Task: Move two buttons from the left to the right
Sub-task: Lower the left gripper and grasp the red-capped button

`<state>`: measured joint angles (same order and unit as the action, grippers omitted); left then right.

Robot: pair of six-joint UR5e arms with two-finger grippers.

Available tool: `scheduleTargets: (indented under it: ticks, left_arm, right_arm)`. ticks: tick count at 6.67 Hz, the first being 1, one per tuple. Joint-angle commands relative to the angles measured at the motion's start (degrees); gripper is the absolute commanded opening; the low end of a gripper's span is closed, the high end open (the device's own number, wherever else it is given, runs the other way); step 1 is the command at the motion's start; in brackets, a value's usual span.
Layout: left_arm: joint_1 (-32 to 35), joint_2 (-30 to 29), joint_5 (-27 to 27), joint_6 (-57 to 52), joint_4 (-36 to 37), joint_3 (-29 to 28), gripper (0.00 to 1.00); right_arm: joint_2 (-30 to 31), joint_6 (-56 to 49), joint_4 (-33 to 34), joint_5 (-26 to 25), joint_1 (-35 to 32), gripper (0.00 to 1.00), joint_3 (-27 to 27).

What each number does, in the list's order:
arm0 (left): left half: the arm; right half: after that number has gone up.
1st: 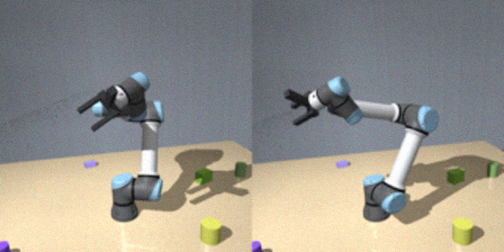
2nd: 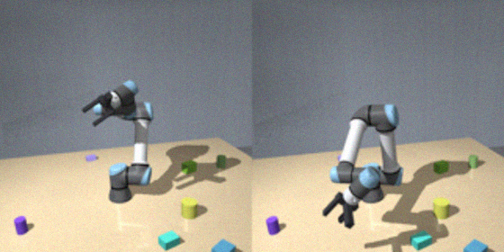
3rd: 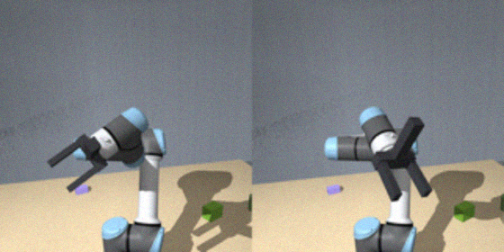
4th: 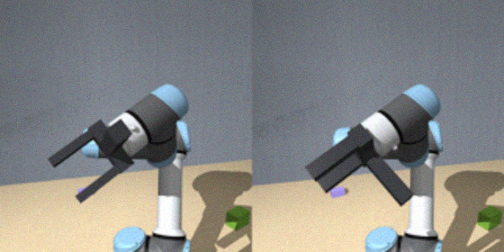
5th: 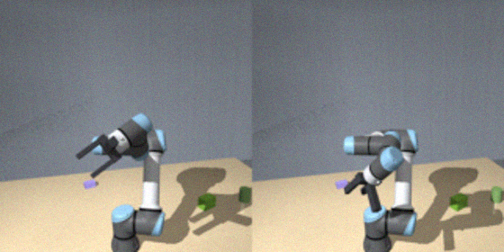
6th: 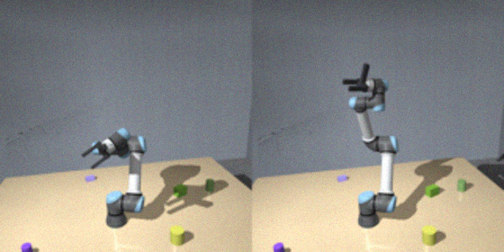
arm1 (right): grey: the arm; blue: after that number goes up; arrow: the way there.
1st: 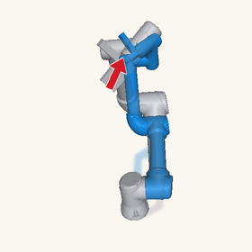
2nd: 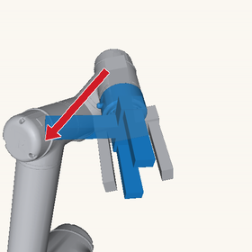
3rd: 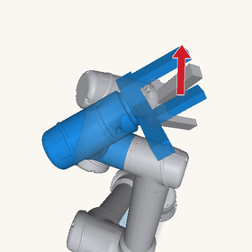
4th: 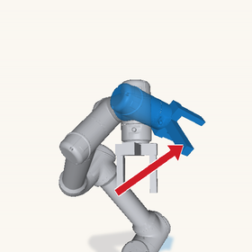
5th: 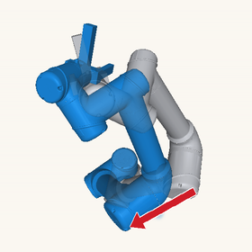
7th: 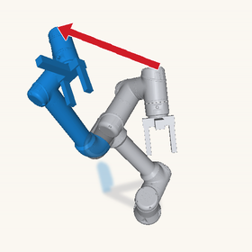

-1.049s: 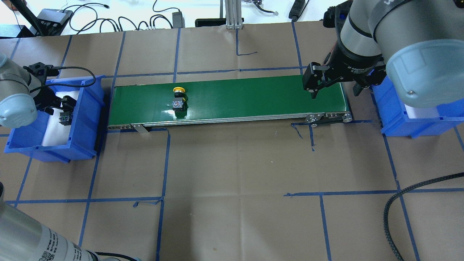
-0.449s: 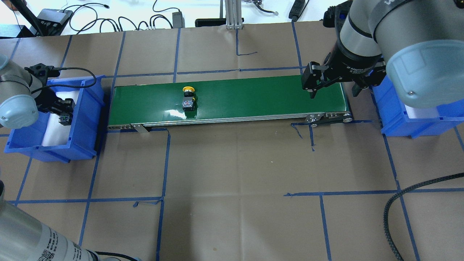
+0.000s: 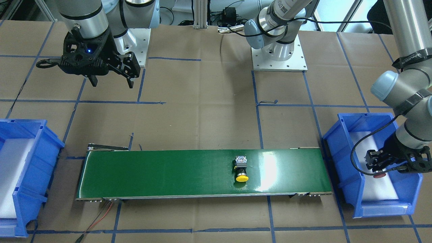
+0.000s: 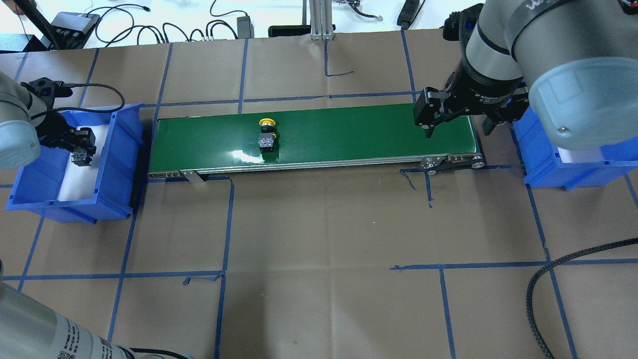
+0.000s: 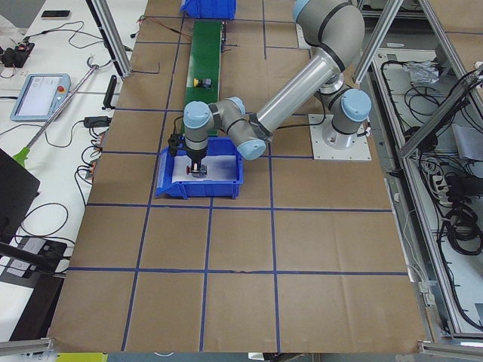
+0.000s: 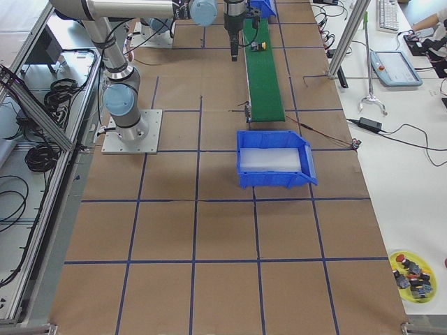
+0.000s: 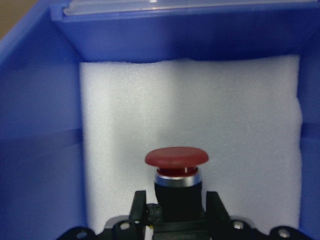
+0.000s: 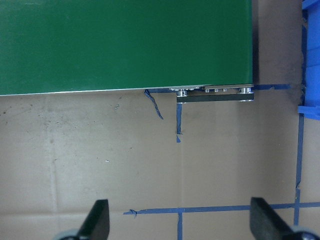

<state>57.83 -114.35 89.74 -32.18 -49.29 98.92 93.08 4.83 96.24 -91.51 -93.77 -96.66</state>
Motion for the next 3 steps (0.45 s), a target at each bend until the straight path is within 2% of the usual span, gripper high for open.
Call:
scheduleTargets:
  ticks: [1,3]
  left_arm:
    - [0.0,4.89,0.34,-0.07,-10.24,-4.23,0.1]
    - [0.26,8.25,0.52,0.37,-24.21,-12.31,0.1]
  right_arm:
    - [-0.09,0.18,0.0,-0.07,0.07,1.0,-0.11]
    - [-1.4,1.41,0.0,-0.07,0.07,1.0,-0.11]
